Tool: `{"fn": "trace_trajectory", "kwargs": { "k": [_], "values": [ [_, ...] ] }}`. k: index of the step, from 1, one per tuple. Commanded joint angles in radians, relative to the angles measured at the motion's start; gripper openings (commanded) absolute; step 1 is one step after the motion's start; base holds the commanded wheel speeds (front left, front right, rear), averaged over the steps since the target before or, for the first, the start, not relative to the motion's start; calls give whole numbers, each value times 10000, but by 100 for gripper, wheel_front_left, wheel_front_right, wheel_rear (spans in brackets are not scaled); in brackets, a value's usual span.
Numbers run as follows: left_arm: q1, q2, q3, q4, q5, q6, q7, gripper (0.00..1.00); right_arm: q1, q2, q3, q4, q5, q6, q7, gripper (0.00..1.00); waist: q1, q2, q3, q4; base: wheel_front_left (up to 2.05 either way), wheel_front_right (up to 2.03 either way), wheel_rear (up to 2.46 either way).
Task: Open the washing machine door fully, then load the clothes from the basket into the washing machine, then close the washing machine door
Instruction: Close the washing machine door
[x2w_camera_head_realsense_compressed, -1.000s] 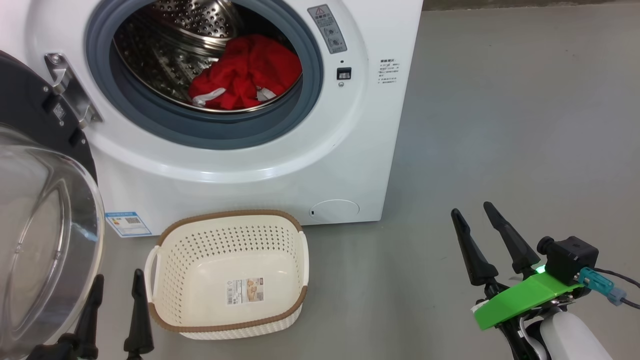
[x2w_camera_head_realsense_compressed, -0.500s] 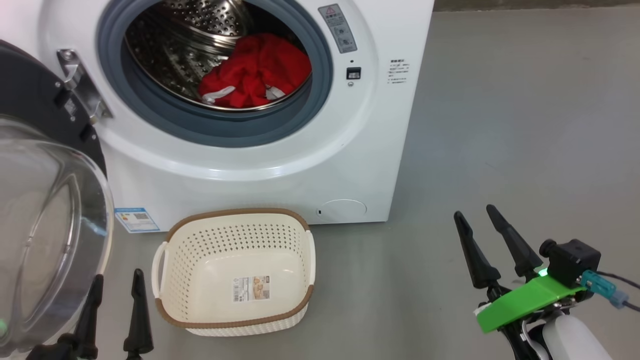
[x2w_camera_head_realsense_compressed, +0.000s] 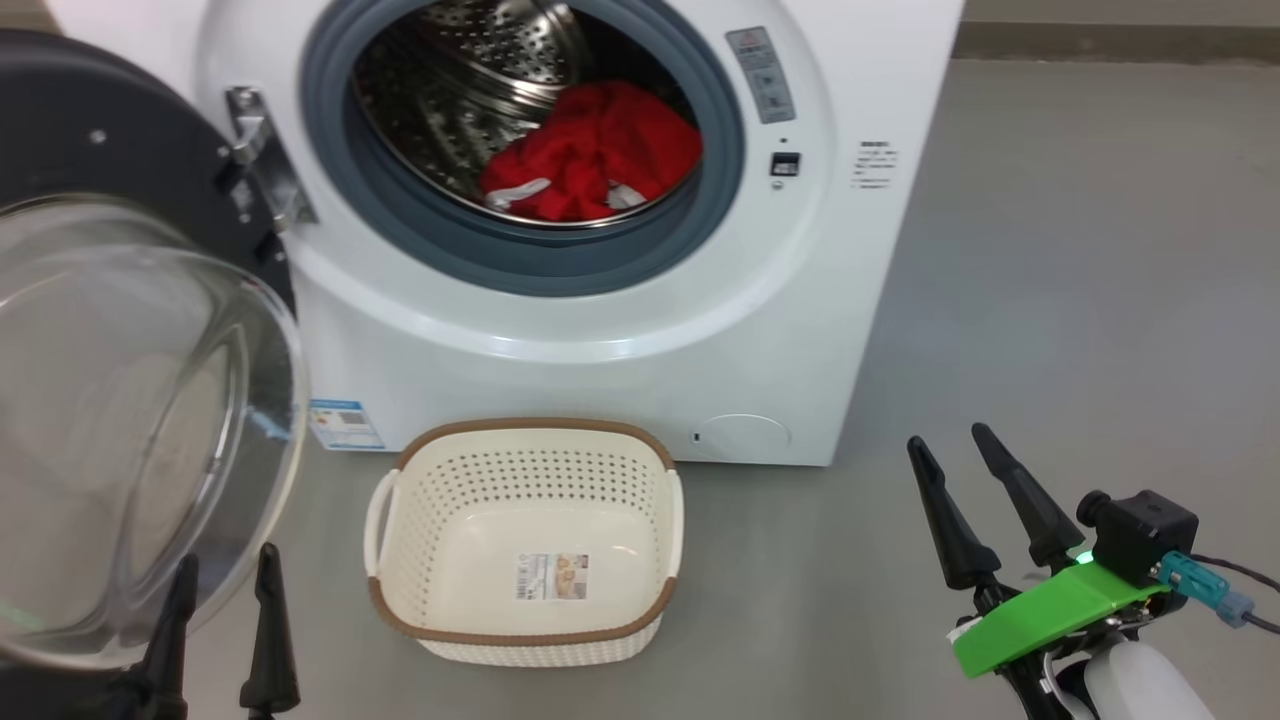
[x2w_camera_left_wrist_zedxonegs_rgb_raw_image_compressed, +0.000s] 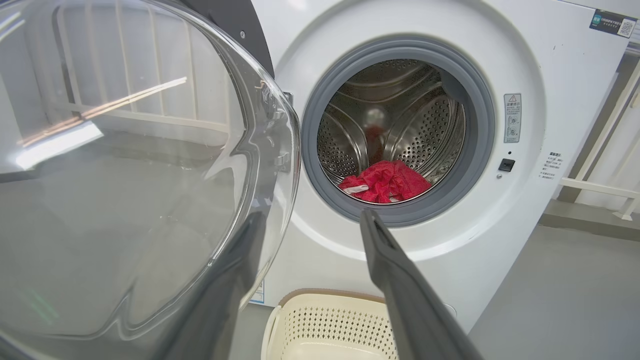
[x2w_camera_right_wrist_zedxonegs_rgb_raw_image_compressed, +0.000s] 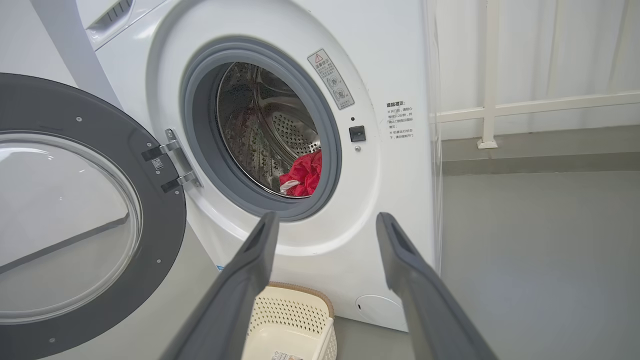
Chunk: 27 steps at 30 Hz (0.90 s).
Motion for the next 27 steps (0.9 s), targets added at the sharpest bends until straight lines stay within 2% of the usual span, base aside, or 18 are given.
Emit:
{"fn": "trace_trajectory", "kwargs": {
  "k": [1, 10, 27],
  "values": [
    [-49, 122, 390, -195, 164, 20, -53, 100, 88, -45, 201, -217, 11, 16, -48, 100, 0, -1, -83, 364, 0, 0, 0],
    [-12, 122, 447, -191, 297, 234, -53, 100, 149, -6, 263, -177, 64, 16, -48, 100, 0, -1, -256, 1290, 0, 0, 0],
    [57, 122, 439, -267, 304, 517, -53, 100, 207, 104, 325, -149, 93, 16, -48, 100, 0, -1, -356, 2640, 0, 0, 0]
  ]
}}
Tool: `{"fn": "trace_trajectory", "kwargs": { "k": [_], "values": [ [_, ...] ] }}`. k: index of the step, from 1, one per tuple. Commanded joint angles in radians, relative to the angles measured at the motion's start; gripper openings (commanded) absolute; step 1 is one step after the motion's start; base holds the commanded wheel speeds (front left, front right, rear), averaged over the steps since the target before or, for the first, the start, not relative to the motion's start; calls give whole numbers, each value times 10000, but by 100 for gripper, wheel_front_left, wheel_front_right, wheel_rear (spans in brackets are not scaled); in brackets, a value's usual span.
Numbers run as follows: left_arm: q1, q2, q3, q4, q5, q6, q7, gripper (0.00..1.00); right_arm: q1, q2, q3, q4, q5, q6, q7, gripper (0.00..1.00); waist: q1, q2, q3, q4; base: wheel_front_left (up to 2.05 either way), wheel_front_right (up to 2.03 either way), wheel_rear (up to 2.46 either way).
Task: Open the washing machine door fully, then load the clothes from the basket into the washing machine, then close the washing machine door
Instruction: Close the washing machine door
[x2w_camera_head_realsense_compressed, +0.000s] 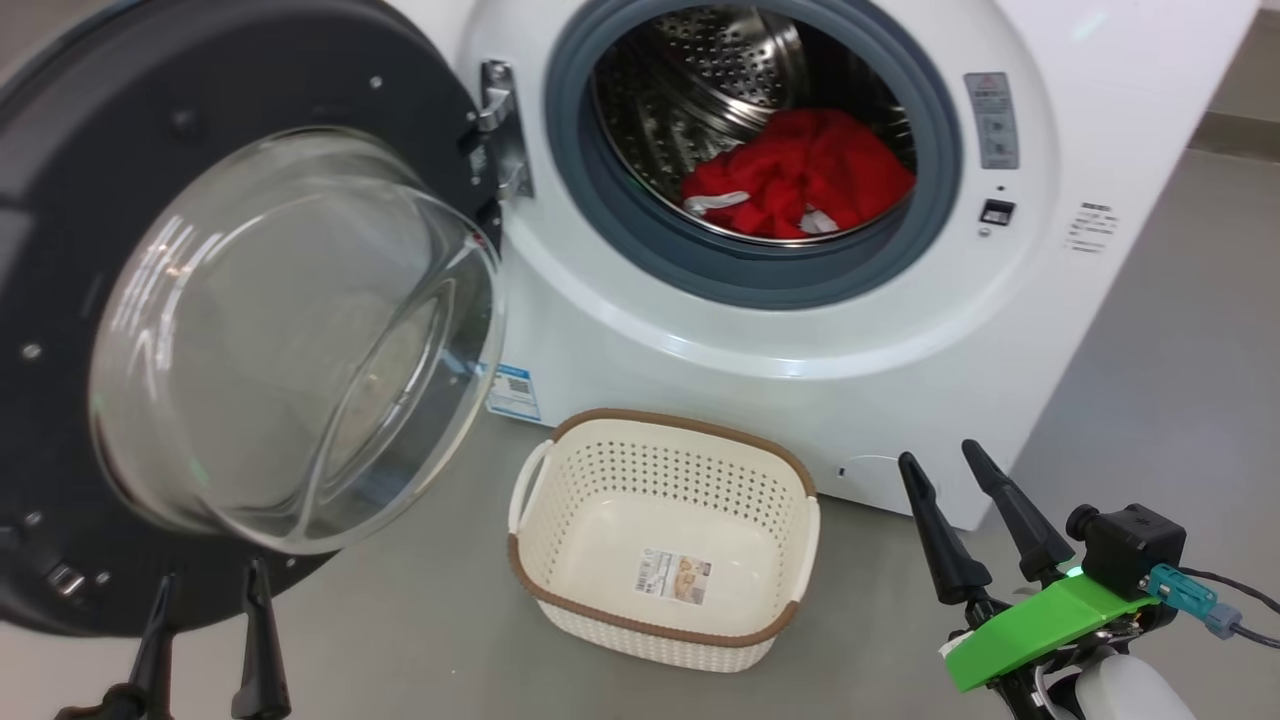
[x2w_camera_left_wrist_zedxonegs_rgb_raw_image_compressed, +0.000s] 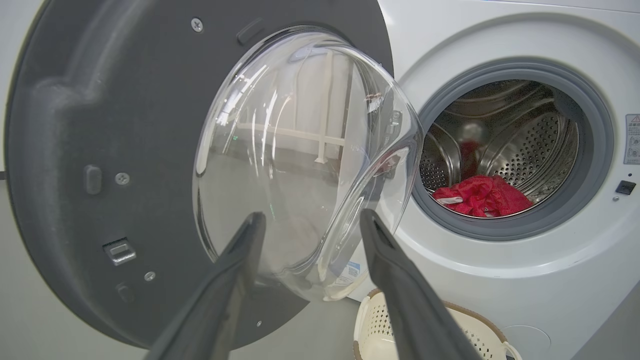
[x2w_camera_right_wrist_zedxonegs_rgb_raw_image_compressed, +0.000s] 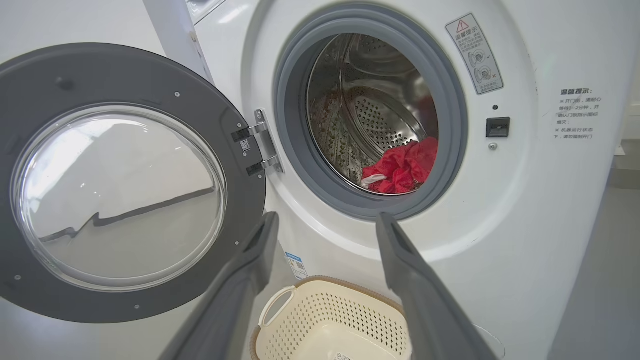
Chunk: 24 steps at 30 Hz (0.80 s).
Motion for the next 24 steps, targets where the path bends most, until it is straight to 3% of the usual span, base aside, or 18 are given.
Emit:
{"fn": "trace_trajectory", "kwargs": {
  "k": [1, 24],
  "values": [
    [-121, 124, 329, -277, 51, 81, -53, 100, 29, 4, 237, -217, 78, 16, -48, 100, 0, 0, -4, 215, 0, 0, 0],
    [-89, 124, 315, -233, 122, 233, -53, 100, 37, 55, 377, -175, 124, 16, -48, 100, 0, 0, -24, 951, 0, 0, 0]
  ]
}}
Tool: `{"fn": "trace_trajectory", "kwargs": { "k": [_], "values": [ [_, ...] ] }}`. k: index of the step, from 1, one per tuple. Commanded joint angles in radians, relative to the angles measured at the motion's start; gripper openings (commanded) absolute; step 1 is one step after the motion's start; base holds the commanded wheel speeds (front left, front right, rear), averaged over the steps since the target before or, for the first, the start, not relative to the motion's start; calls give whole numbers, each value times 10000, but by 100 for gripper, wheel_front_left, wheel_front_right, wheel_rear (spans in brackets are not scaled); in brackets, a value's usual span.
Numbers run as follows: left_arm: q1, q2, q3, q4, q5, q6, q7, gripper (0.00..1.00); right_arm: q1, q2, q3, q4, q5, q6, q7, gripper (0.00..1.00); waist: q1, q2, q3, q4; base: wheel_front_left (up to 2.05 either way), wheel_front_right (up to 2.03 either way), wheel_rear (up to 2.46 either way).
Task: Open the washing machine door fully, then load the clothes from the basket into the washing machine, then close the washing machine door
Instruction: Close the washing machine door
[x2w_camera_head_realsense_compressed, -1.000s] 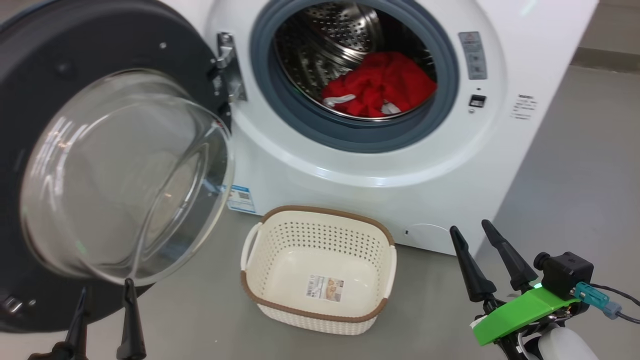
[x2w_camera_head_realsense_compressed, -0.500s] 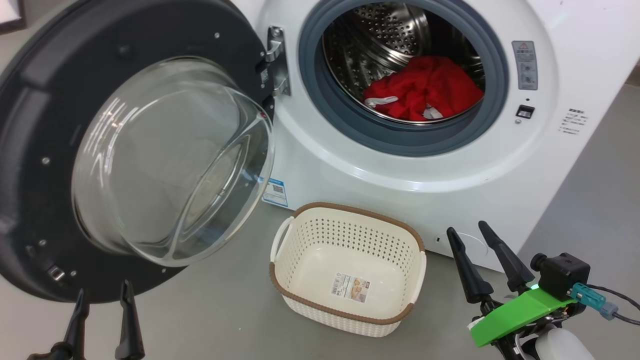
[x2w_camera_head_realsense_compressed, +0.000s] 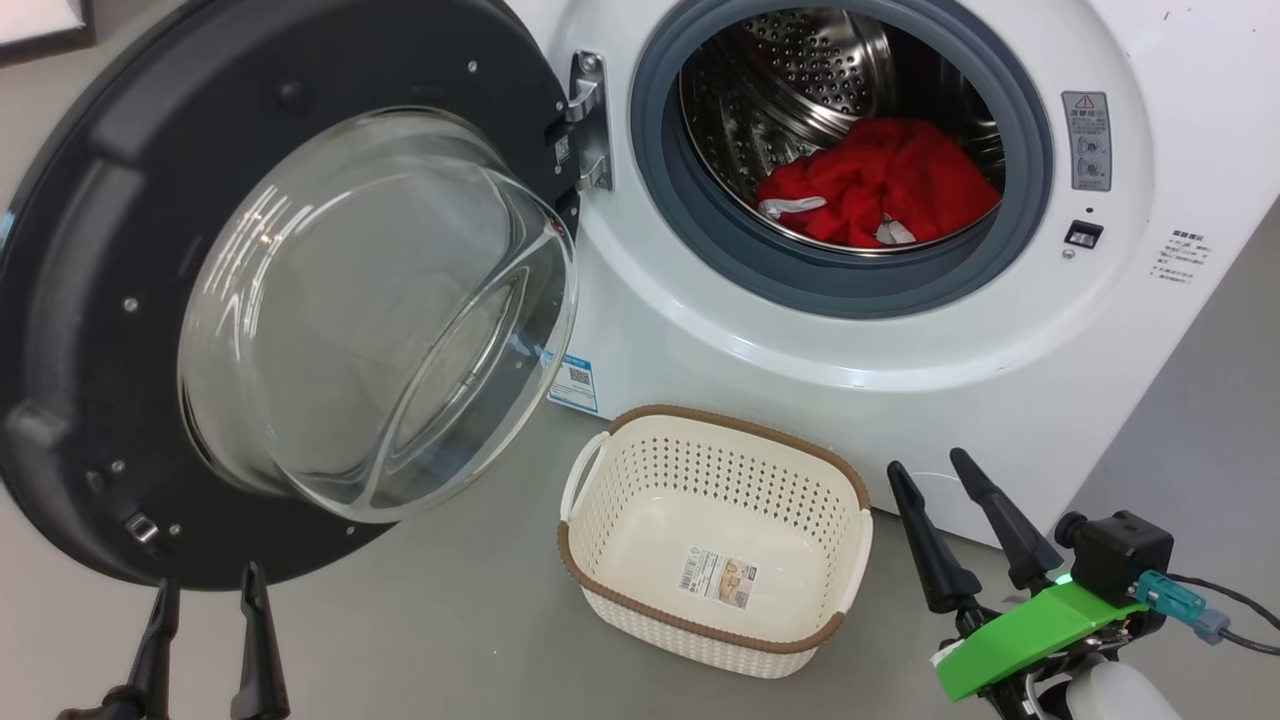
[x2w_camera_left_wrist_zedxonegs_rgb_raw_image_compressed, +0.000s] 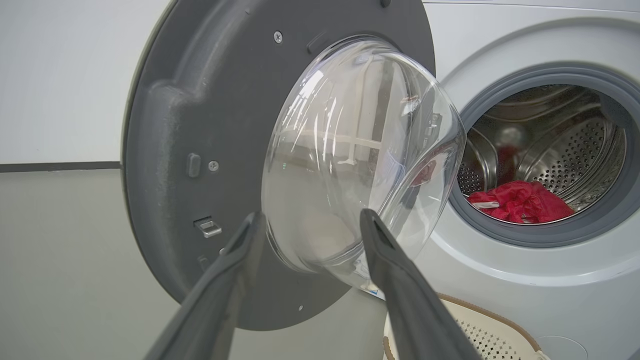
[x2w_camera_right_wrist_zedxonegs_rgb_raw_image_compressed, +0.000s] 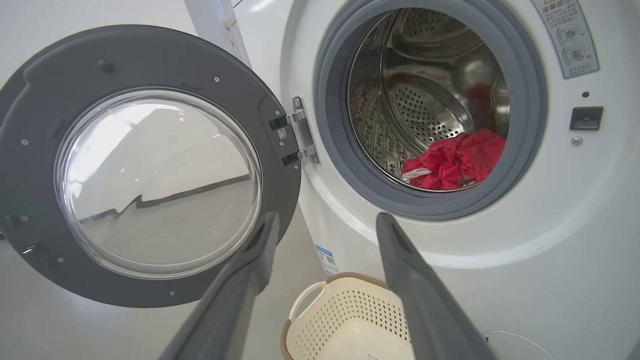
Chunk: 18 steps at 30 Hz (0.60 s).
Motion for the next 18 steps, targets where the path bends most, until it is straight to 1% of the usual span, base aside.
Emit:
{"fn": "trace_trajectory", "kwargs": {
  "k": [1, 18],
  "values": [
    [-112, 124, 324, -249, 106, 106, -53, 100, -14, 12, 218, -202, 53, 16, -48, 100, 0, 0, -11, 6, 0, 0, 0],
    [-51, 124, 349, -330, 191, 113, -53, 100, -12, -57, 367, -175, 134, 16, -48, 100, 0, 0, -39, -31, 0, 0, 0]
  ]
}}
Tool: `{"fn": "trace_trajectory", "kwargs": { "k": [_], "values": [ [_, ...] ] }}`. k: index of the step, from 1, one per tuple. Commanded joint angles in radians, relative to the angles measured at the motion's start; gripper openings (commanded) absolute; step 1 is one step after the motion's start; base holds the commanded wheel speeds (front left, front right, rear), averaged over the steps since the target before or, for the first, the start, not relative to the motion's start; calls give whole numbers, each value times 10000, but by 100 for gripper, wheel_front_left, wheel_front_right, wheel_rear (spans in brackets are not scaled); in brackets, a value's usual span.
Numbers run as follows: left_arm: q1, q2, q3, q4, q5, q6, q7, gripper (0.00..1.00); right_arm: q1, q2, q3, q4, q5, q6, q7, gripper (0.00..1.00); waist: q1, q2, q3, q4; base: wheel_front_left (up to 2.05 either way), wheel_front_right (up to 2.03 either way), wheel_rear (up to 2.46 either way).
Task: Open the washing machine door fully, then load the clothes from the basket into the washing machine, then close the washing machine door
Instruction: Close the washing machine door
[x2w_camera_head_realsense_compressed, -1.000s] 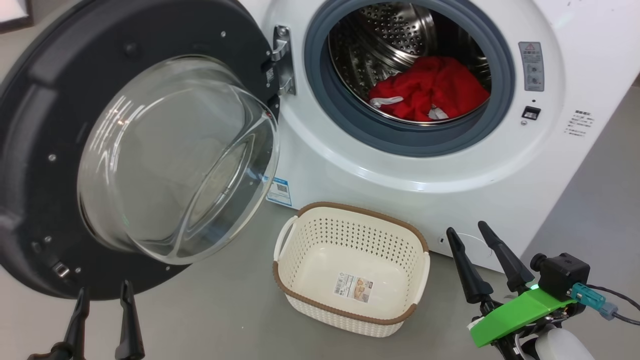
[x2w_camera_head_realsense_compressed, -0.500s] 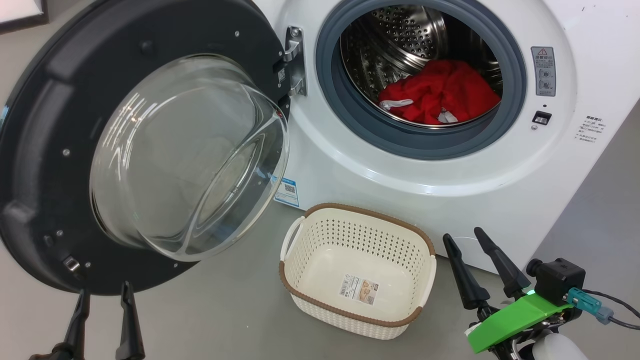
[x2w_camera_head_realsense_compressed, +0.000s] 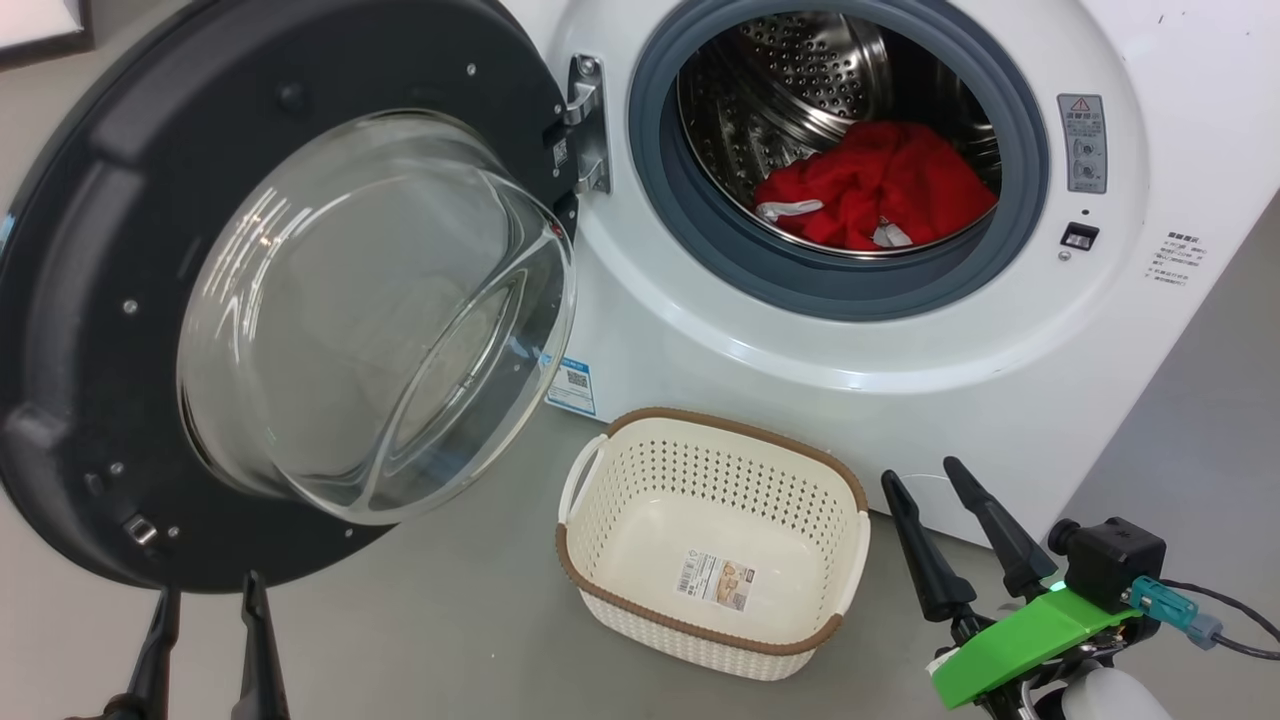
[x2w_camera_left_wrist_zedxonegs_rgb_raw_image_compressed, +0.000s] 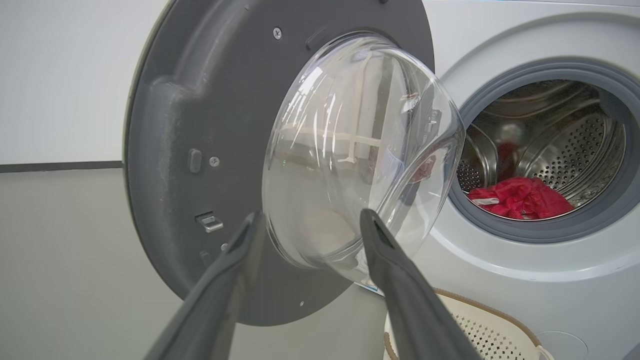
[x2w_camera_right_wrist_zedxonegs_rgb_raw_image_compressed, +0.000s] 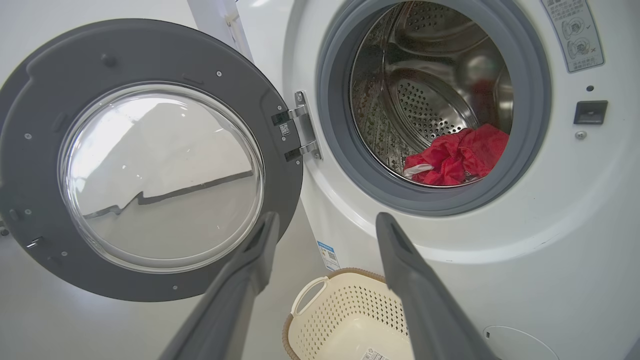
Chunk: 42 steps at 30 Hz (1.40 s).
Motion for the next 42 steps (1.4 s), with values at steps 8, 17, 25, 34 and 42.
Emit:
{"fn": "trace_trajectory", "kwargs": {
  "k": [8, 17, 25, 34, 42],
  "values": [
    [-129, 124, 361, -287, 139, 106, -53, 100, -49, -75, 301, -204, 121, 16, -48, 100, 0, 0, -48, -27, 0, 0, 0],
    [-199, 124, 405, -310, 32, 100, -53, 22, -108, -112, 272, -222, 100, 16, -48, 100, 0, 0, 78, 19, 0, 0, 0],
    [-374, 353, 600, -834, 52, 17, -51, 0, -34, -71, 166, -219, 114, 16, -48, 100, 0, 0, 25, 108, 0, 0, 0],
    [-897, 1358, 1066, -2601, -180, -138, 661, 0, -10, -38, 56, -279, 66, 16, -48, 100, 0, 0, 96, 188, 0, 0, 0],
    [-2243, 2208, 1756, -4074, -1479, -277, 1940, 0, -42, -35, 19, -290, 43, 16, -48, 100, 0, 0, 180, 218, 0, 0, 0]
  ]
}}
